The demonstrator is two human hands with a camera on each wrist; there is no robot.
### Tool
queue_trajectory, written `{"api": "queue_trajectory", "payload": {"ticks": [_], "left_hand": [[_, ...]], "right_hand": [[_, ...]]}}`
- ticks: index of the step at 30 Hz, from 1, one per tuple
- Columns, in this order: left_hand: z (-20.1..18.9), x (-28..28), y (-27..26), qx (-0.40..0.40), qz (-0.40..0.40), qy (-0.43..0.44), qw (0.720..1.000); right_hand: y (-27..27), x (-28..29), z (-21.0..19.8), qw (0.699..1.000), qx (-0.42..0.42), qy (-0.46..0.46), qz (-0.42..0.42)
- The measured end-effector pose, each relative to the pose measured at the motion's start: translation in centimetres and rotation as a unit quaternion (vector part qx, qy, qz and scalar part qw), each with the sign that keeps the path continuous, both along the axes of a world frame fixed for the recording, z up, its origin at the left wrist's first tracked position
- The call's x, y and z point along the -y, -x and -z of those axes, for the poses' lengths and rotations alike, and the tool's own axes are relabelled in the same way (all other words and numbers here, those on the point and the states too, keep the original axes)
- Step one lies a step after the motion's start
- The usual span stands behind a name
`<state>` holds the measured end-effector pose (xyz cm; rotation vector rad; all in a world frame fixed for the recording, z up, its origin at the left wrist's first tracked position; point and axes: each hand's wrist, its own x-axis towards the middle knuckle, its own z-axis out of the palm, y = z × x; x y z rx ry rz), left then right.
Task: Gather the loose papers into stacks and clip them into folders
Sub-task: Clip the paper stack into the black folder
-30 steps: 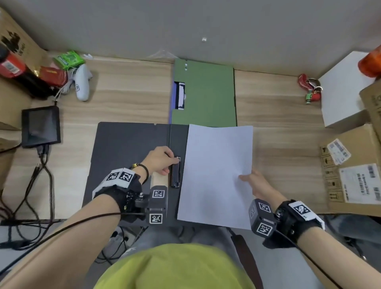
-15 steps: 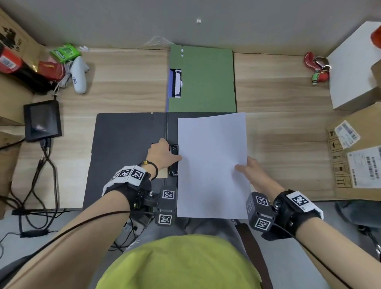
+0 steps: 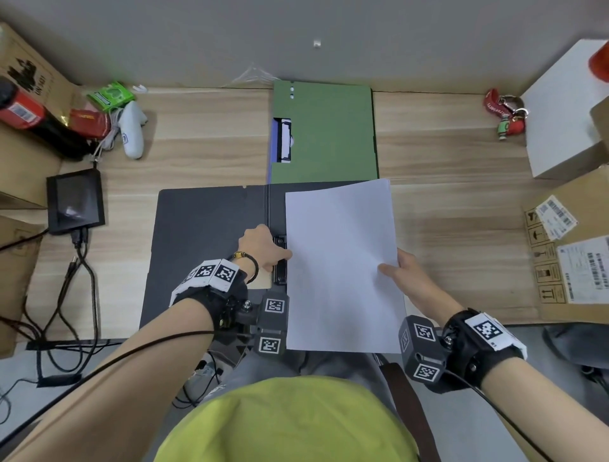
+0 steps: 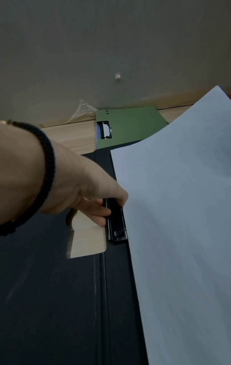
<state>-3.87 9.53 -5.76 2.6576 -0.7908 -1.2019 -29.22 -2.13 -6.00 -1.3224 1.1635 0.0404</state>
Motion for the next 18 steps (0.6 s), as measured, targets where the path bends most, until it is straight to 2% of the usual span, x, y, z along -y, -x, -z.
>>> {"api": "queue_trajectory", "payload": {"ticks": [8, 18], "left_hand": [[-0.1, -1.1, -0.9, -0.074, -0.027, 0.069, 0.995], [0.6, -2.4, -2.1, -0.189, -0.088, 0.131, 0.969]], "right_hand": [[-0.3, 0.3, -1.3, 0.999, -0.010, 0.025, -0.025], [-0.9, 0.0, -2.8, 0.999, -0.007, 0.029, -0.030]]}}
